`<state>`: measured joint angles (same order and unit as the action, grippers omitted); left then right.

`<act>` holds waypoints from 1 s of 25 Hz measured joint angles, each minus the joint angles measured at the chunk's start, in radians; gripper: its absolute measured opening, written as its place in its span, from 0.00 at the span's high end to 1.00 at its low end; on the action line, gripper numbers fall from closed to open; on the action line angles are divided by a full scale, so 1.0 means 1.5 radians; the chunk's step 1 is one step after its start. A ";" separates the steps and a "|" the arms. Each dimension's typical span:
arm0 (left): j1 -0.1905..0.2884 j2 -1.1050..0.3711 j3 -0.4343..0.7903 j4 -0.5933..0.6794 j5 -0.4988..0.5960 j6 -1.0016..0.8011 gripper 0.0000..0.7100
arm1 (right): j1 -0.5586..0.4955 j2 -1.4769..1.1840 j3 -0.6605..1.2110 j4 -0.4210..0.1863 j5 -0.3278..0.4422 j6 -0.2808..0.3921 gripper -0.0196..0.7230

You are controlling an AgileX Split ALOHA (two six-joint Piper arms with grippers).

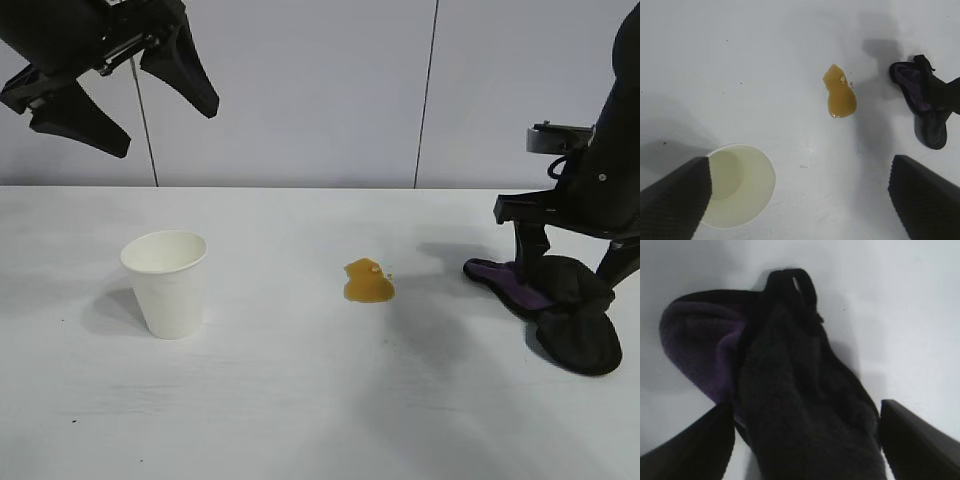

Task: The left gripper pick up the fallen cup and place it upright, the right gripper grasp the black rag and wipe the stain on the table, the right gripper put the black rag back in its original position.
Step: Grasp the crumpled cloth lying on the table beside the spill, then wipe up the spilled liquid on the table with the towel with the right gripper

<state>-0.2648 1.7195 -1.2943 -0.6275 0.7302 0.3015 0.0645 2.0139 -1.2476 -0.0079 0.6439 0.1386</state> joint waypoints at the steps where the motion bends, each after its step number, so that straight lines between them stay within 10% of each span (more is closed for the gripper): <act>1: 0.000 0.000 0.000 0.000 0.000 0.000 0.02 | 0.000 0.008 0.000 0.005 -0.005 -0.001 0.48; 6: 0.000 0.000 0.000 0.001 0.000 0.000 0.02 | 0.000 0.017 -0.003 0.019 -0.012 -0.001 0.89; 16: 0.000 0.000 0.000 0.001 0.000 0.000 0.02 | 0.082 0.003 -0.072 0.154 -0.010 -0.043 0.92; 25: 0.000 0.000 0.000 0.004 0.000 0.000 0.02 | 0.223 0.023 -0.202 0.185 0.008 -0.038 0.92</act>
<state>-0.2648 1.7195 -1.2943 -0.6220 0.7305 0.3015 0.3987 2.0489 -1.5500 0.2696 0.6552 0.0822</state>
